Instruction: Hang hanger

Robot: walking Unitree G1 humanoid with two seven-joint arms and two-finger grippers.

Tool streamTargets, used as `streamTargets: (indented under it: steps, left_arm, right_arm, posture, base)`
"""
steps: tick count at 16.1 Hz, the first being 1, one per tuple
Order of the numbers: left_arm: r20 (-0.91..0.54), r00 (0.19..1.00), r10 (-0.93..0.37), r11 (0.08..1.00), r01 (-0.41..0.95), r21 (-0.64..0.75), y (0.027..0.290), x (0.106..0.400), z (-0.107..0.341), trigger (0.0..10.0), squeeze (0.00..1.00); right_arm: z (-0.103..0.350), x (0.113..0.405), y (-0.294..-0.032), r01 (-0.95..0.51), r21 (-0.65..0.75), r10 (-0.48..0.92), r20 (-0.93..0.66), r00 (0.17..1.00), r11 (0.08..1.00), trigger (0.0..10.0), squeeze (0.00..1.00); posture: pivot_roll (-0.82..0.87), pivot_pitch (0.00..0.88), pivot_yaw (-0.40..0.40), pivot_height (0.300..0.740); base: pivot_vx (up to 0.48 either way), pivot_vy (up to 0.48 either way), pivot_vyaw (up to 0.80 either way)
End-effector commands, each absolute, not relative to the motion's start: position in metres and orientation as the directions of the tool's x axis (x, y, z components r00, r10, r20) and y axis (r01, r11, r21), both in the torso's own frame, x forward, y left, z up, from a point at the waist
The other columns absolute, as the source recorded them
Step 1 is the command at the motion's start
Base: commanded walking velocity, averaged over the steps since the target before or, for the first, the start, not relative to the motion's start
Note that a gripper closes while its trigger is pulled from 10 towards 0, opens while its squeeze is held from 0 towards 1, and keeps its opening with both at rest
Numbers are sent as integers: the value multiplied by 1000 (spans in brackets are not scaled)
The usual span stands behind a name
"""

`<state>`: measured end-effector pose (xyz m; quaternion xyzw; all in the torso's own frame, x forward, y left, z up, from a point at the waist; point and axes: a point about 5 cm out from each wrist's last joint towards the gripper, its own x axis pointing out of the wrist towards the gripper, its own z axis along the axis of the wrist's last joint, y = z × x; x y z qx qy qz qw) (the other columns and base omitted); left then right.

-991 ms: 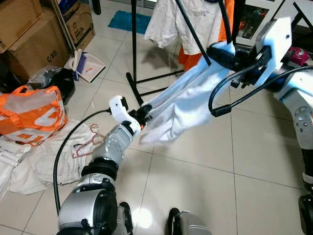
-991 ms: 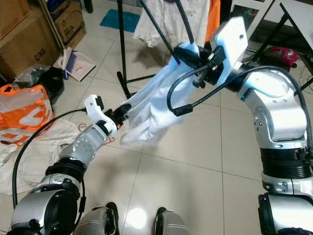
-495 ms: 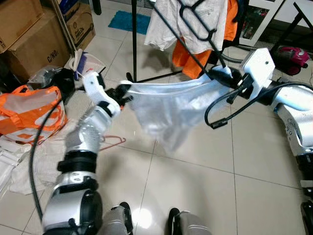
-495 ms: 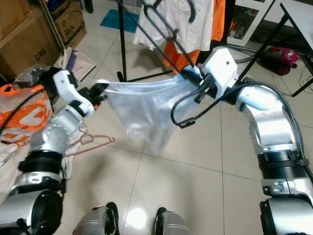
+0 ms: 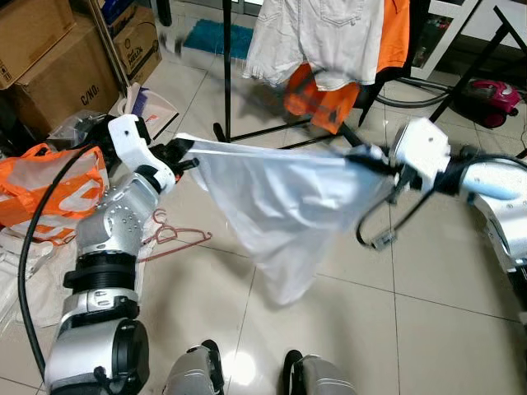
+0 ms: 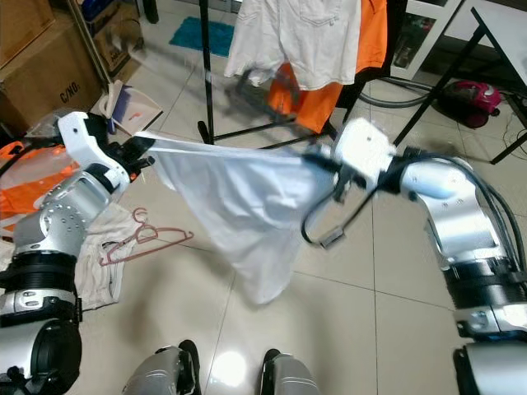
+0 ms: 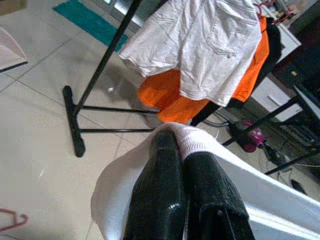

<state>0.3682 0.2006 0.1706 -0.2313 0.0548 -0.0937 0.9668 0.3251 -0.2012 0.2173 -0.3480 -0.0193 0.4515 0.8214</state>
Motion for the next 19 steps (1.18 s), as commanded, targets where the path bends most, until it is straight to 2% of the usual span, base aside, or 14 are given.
streamTargets:
  steps: [1, 6, 11, 14, 19]
  left_arm:
    - [-68, 982, -178, 887, 130, -442, 206, 369, 172, 0, 0]
    - [-36, 989, -144, 918, 120, -377, 217, 370, 184, 0, 0]
    - [45, 978, -203, 913, 206, -352, 204, 367, 209, 0, 0]
    - [122, 955, -269, 900, 294, -323, 190, 365, 235, 0, 0]
    - [142, 942, -305, 893, 335, -301, 184, 358, 246, 0, 0]
  right_arm:
    - [216, 321, -211, -739, -608, 741, -345, 575, 290, 0, 0]
    - [217, 327, -221, -715, -671, 681, -431, 591, 196, 0, 0]
    - [209, 332, -219, -685, -714, 639, -460, 616, 146, 0, 0]
    - [201, 338, -214, -657, -732, 628, -430, 648, 177, 0, 0]
    - [195, 343, -221, -634, -746, 578, -431, 693, 204, 0, 0]
  posture:
    - [-155, 172, -67, 740]
    - [-157, 177, -70, 740]
    - [-152, 184, -73, 740]
    - [-147, 189, -71, 740]
    - [-145, 191, -68, 740]
  base:
    - [0, 0, 0]
    - [0, 0, 0]
    - [0, 0, 0]
    - [0, 0, 0]
    - [0, 0, 0]
